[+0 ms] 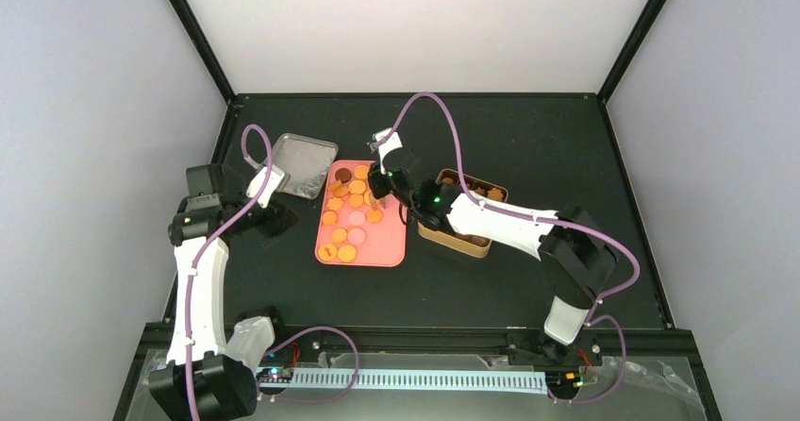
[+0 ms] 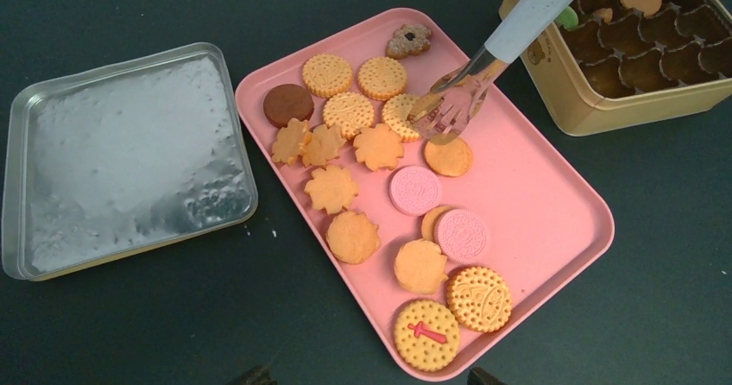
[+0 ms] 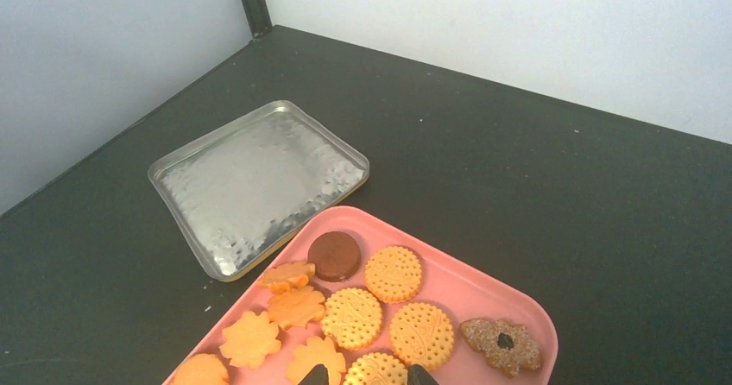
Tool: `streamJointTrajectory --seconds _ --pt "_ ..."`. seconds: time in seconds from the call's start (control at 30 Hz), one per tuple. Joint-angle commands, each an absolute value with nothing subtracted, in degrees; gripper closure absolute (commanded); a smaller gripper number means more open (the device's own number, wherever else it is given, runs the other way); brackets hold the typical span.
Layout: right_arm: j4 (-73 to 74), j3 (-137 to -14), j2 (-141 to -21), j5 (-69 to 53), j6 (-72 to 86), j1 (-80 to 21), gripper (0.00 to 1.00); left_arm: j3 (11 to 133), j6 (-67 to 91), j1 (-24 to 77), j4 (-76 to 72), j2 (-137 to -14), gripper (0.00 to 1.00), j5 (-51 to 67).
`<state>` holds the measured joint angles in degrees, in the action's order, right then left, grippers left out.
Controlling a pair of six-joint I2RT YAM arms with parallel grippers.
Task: Pack the cookies
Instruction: Pick up the fake cookies from the plate.
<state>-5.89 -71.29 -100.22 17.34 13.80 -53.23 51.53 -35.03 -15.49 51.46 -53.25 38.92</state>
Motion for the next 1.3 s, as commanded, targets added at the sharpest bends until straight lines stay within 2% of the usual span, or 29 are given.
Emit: streamJointTrajectory --seconds 0.0,0.33,0.53,0.93,1.27 --pt "-5.95 -71.52 -98.99 19.07 12.28 -53.39 0.83 51.85 -35.77 -16.04 52.31 -52.56 0.40 39.19" --pt "-5.56 -69.42 -93.04 18.18 12.68 -54.42 0.83 51.68 -35.48 -16.00 51.90 -52.91 0.40 39.41" --pt "-6.31 -68.88 -93.65 16.82 13.61 -55.62 0.82 51.94 -35.45 -16.03 52.02 -52.83 0.40 39.41" --pt "-6.82 -68.90 -97.28 16.68 12.66 -55.89 0.69 52.03 -36.04 -16.07 52.30 -52.51 0.40 39.18" --pt "-8.12 -68.08 -98.57 15.07 12.87 -56.05 0.70 52.18 -36.04 -16.05 52.34 -52.56 0.40 39.27"
